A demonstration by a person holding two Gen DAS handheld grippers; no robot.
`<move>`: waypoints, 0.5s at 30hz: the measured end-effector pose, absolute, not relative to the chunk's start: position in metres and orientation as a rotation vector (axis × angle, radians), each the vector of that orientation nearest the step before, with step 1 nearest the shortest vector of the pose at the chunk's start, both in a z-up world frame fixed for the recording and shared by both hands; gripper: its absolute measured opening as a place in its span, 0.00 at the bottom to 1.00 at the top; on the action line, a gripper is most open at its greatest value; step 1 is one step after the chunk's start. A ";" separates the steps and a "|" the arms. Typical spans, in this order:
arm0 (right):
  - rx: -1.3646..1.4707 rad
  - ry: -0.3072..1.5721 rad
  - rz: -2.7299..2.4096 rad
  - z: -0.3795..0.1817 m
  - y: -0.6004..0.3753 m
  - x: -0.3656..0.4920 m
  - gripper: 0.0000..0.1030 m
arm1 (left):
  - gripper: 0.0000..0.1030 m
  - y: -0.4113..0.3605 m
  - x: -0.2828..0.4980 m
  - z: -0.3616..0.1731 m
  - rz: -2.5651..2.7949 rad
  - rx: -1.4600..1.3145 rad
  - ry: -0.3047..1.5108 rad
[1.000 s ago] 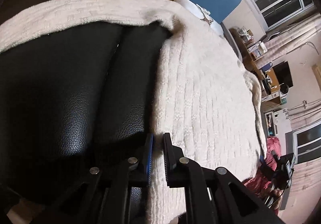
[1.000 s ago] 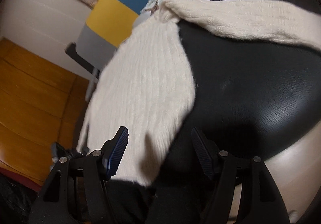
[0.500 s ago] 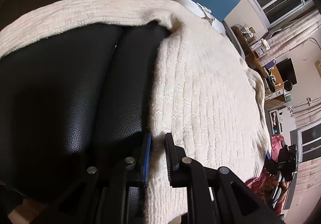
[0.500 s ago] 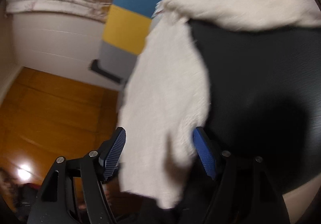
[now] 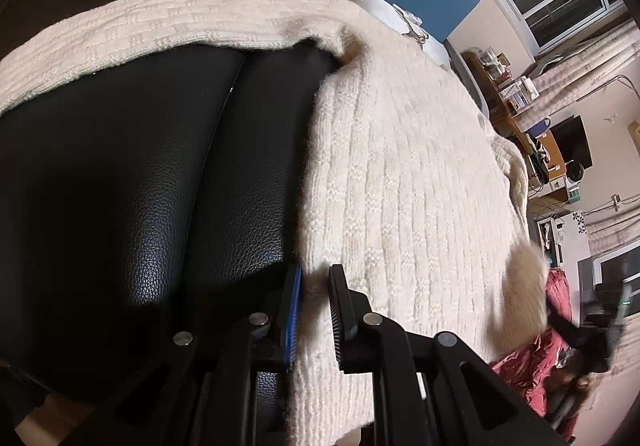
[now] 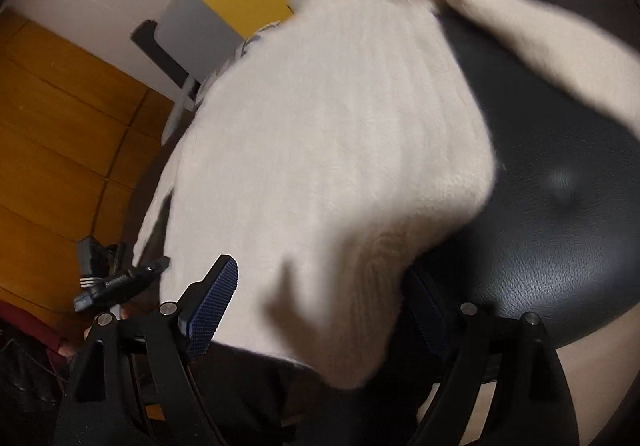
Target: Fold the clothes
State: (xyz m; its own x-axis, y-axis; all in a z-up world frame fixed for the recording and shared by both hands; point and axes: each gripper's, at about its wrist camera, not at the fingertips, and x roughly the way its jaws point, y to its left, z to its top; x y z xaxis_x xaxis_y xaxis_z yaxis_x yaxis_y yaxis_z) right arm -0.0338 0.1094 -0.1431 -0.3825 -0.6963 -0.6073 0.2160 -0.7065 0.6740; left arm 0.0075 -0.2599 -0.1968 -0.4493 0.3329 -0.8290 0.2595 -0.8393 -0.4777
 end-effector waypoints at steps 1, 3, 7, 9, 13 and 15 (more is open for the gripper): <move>1.179 -0.717 -2.065 -0.131 0.108 -0.033 0.84 | 0.12 -0.260 0.007 -0.197 2.487 -1.624 -0.873; 1.159 -0.722 -1.993 -0.120 0.108 -0.038 0.91 | 0.12 -0.259 0.010 -0.196 2.487 -1.625 -0.877; 1.244 -0.745 -2.071 -0.131 0.133 -0.037 0.92 | 0.12 -0.260 0.011 -0.197 2.480 -1.608 -0.898; 1.254 -0.743 -2.148 -0.142 0.151 -0.027 0.92 | 0.12 -0.260 0.010 -0.198 2.479 -1.606 -0.899; 1.288 -0.760 -2.265 -0.159 0.168 -0.011 0.90 | 0.12 -0.261 0.010 -0.198 2.477 -1.602 -0.902; 1.272 -0.792 -2.259 -0.160 0.171 -0.005 0.59 | 0.12 -0.261 0.010 -0.199 2.476 -1.601 -0.903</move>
